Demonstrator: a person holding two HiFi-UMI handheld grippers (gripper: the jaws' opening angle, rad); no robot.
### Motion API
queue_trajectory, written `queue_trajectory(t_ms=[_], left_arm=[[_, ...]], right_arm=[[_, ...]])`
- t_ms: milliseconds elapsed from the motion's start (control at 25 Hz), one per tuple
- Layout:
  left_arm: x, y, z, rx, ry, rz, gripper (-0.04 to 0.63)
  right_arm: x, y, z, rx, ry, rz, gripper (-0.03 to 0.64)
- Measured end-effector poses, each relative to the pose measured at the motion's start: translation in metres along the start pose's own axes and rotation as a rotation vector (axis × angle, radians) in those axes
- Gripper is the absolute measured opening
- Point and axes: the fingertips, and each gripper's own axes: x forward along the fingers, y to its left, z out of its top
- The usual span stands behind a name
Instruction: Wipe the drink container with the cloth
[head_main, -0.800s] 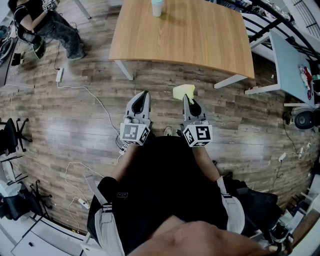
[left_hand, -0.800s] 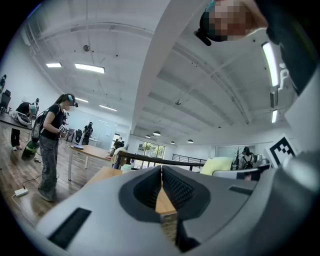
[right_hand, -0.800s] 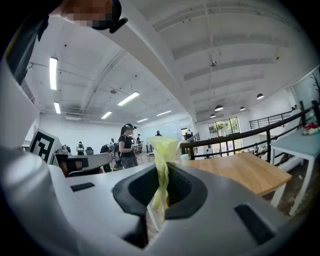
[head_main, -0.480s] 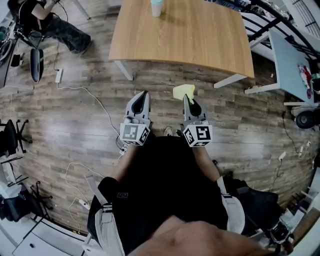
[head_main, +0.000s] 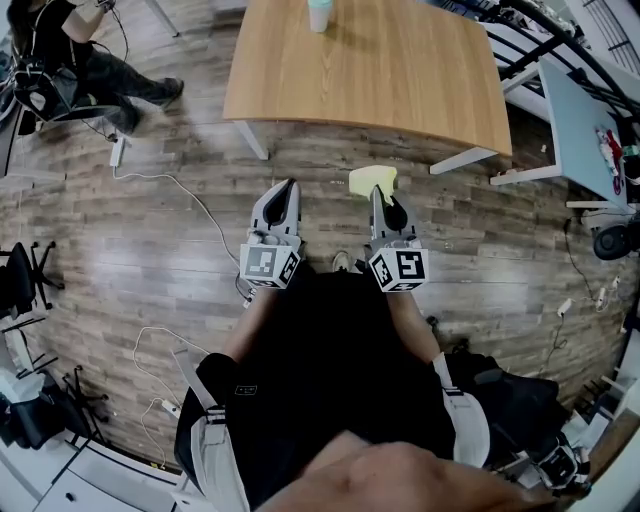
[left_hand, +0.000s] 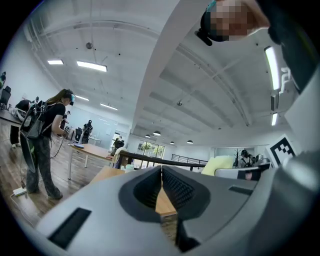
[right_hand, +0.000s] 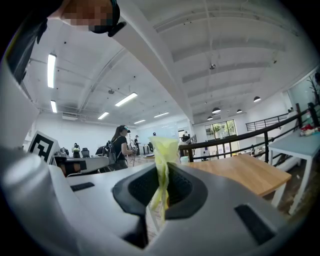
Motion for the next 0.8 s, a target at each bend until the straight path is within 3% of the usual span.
queue_trajectory(t_ms=[480,800], left_arm=[[-0.001,0.052,0.012,0.010,-0.007,-0.070,0.025],[0.013,0.068,0.003,-0.012,0.020,-0.071,0.025]], right_arm=[[0.028,0.045,-0.010,0.000,-0.016,-0.057,0.043],[0.052,0.043,-0.012,-0.004,-0.006,-0.059,0.043]])
